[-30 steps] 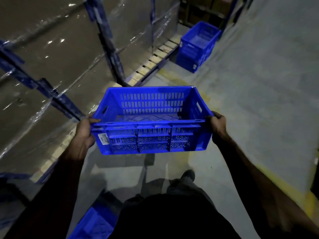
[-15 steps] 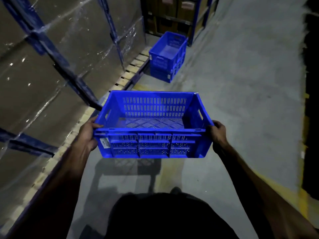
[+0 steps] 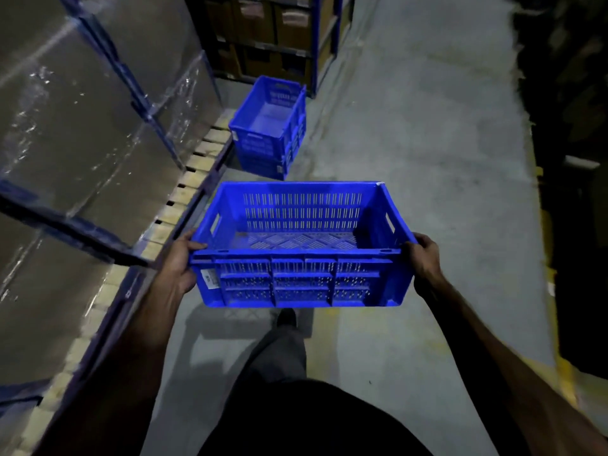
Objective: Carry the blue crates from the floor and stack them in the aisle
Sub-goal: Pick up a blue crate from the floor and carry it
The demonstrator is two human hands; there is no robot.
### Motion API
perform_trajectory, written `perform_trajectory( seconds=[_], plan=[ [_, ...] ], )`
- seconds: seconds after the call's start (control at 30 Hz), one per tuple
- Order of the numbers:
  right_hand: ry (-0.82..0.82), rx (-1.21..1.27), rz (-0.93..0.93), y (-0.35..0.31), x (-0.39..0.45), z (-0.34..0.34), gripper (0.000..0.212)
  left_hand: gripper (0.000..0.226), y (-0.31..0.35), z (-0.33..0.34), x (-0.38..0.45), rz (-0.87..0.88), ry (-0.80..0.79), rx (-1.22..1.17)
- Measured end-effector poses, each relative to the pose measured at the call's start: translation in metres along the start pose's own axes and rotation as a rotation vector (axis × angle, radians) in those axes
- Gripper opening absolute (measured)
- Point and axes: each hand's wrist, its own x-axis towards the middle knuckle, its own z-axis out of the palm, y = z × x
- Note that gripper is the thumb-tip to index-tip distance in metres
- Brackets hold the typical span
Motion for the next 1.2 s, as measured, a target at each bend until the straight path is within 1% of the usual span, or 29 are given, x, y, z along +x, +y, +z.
perform_trajectory(
  seconds=[0.27, 0.5, 0.57, 0.7, 0.83, 0.97, 1.07, 1.13, 1.2],
  plan=[
    [0.135, 0.040, 0.033, -0.057, 0.090, 0.035, 0.034, 0.040, 0.087, 0.091, 0.118, -0.057, -0.117, 0.064],
    [0.176, 0.074, 0.041, -0.098, 0.185, 0.048, 0.032, 0.043, 0.134, 0.171, 0.197, -0.065, -0.125, 0.093],
    [0.161, 0.068, 0.038, -0.109, 0.223, 0.052, 0.032, 0.044, 0.140, 0.193, 0.220, -0.060, -0.122, 0.091],
    [0.104, 0.067, 0.017, -0.139, 0.303, 0.059, 0.032, 0.053, 0.150, 0.241, 0.261, -0.045, -0.107, 0.058],
    [0.041, 0.050, 0.007, -0.184, 0.381, 0.060, 0.034, 0.051, 0.162, 0.297, 0.289, -0.043, -0.052, -0.016],
    [-0.037, -0.010, -0.011, -0.229, 0.450, 0.062, 0.036, 0.052, 0.171, 0.337, 0.309, -0.037, 0.008, -0.089],
    [-0.096, -0.061, -0.041, -0.265, 0.499, 0.074, 0.038, 0.052, 0.175, 0.359, 0.323, -0.020, 0.025, -0.152],
    [-0.134, -0.085, -0.056, -0.283, 0.525, 0.087, 0.038, 0.055, 0.179, 0.367, 0.332, -0.001, 0.018, -0.170],
    [-0.174, -0.109, -0.066, -0.299, 0.550, 0.104, 0.038, 0.058, 0.185, 0.370, 0.347, 0.001, 0.042, -0.210]
  ],
)
